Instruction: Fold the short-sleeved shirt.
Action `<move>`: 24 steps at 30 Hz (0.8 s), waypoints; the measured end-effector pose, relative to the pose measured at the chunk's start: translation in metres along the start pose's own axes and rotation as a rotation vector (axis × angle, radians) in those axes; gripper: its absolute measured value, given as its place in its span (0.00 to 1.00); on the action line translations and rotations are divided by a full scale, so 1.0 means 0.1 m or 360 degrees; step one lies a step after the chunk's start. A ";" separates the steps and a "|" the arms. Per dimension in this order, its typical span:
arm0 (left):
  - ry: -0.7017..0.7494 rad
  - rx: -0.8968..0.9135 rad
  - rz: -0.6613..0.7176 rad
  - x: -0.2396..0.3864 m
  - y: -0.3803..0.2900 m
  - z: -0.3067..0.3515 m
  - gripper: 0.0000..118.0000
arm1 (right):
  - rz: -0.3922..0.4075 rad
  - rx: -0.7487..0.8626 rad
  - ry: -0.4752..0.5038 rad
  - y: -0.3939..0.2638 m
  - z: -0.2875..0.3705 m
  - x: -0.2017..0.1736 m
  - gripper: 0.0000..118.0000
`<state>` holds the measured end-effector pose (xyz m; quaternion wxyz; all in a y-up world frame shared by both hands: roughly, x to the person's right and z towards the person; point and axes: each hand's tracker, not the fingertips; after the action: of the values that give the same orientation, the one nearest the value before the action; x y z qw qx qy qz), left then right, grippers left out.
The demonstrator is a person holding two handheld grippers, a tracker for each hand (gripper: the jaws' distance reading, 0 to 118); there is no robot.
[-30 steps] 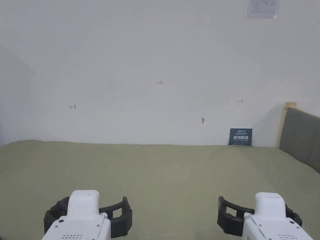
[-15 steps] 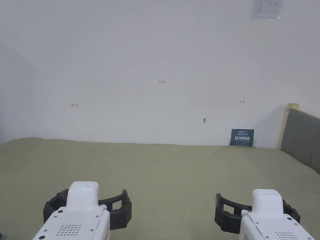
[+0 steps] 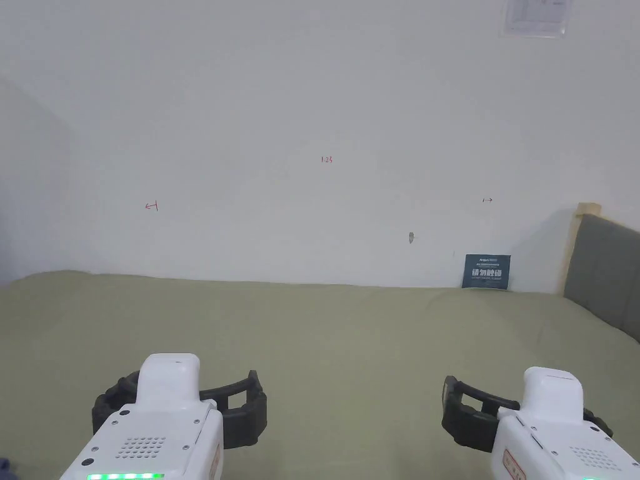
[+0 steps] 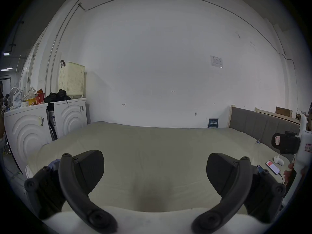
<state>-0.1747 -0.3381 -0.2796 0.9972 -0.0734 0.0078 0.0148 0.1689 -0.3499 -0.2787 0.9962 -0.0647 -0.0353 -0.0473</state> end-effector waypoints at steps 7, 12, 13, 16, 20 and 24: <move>0.0005 -0.0019 0.0006 -0.01 0.01 -0.01 1.00 | 0.0166 0.0031 -0.0093 -0.06 0.07 -0.09 1.00; 0.0006 -0.0033 0.0025 -0.02 -0.01 -0.01 1.00 | 0.0066 -0.0025 0.0066 -0.02 0.09 -0.03 1.00; 0.0007 -0.0035 0.0024 -0.02 -0.01 -0.01 1.00 | 0.0070 -0.0040 0.0046 0.00 0.09 -0.04 1.00; 0.0012 -0.0044 0.0009 -0.02 0.01 0.00 1.00 | 0.0108 -0.0129 -0.0058 0.05 0.07 -0.08 1.00; 0.0015 -0.0044 0.0002 -0.02 0.01 0.01 1.00 | 0.0037 -0.0143 0.0061 0.05 0.08 -0.04 1.00; 0.0005 -0.0044 0.0004 -0.03 0.02 0.02 1.00 | 0.0014 -0.0150 0.0069 0.09 0.12 -0.02 1.00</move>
<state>-0.1772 -0.3363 -0.2777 0.9960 -0.0873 0.0091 0.0161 0.1670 -0.3393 -0.2678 0.9927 -0.1108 -0.0112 -0.0459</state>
